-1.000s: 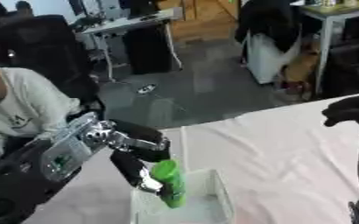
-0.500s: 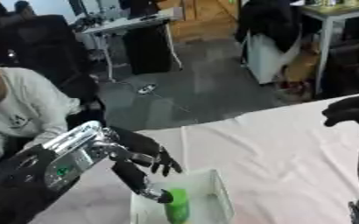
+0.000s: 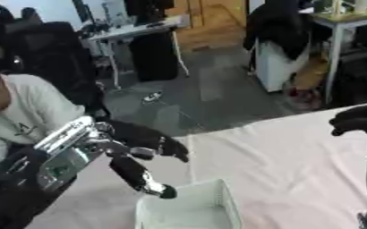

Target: Pick up objects on the table and place them in the box.

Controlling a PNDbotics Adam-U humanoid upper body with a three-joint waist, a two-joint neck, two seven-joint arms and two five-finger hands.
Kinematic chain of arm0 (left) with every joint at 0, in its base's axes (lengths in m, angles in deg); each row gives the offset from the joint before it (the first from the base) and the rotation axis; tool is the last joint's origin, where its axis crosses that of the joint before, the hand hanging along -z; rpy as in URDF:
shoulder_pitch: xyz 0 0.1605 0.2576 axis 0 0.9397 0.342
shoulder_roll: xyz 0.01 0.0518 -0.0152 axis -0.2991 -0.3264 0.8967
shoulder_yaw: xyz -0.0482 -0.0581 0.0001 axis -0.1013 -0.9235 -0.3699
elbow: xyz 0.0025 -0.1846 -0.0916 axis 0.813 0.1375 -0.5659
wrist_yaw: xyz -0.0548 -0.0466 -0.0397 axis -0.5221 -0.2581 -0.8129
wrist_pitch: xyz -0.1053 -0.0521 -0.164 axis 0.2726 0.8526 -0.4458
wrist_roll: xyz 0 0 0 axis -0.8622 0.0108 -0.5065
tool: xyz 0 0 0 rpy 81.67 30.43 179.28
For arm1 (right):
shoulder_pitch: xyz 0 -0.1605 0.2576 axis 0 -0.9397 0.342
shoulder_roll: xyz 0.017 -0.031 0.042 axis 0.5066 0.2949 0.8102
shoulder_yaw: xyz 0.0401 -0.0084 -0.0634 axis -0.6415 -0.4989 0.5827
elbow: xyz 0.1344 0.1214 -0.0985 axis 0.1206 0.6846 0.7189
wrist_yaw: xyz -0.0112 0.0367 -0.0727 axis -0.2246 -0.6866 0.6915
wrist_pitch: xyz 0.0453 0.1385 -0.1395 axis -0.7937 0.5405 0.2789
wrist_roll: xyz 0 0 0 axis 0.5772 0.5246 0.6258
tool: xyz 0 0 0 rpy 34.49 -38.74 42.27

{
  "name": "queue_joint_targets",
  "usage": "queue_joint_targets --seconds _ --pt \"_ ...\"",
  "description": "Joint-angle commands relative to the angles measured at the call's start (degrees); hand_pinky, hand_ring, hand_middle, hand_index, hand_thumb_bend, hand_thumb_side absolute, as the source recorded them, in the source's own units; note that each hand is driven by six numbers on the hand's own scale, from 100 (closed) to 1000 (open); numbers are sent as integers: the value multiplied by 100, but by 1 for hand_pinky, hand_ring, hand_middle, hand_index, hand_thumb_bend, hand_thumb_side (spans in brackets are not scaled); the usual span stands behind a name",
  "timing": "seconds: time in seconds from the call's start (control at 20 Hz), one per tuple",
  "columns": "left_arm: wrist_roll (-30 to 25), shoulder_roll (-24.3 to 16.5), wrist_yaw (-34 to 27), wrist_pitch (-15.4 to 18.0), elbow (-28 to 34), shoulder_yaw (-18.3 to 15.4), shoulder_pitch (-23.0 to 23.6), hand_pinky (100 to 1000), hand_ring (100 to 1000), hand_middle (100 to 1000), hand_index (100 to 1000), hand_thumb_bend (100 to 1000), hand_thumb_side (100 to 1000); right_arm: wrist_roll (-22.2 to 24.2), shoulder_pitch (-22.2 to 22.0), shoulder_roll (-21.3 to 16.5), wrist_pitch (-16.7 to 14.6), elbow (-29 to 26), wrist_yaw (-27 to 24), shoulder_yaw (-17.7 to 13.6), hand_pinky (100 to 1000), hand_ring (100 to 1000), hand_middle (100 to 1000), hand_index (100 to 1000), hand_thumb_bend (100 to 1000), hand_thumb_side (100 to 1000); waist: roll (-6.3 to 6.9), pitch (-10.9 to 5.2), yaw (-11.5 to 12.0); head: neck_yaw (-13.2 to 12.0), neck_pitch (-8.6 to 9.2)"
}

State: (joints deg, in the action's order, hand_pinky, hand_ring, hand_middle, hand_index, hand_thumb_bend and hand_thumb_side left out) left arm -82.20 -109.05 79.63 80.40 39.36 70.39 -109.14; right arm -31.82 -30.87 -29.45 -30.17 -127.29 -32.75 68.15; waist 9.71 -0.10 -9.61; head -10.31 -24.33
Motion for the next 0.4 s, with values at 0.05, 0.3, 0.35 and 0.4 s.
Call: queue_joint_targets --seconds 0.05,0.3,0.35,0.4 --pt "1483 137 -324 -176 204 -543 227 921 909 957 1000 253 1000 -22 43 -57 9 -43 20 -32 393 521 544 558 100 1000 -67 -67 40 -66 255" --pt "3761 1090 -760 -124 436 -1053 958 787 832 905 975 276 1000 -34 13 -84 17 -25 15 -47 389 521 544 558 100 1000 -197 -31 157 58 610" --pt "4062 1265 -791 -36 523 -1100 1076 784 828 900 971 279 1000 -32 10 -97 16 -19 12 -48 388 521 544 558 100 1000 -230 -13 184 83 704" --pt "4335 1460 -818 70 633 -1152 1178 772 815 883 960 290 986 -29 13 -112 15 -13 9 -50 387 521 544 557 100 1000 -286 21 218 99 842"
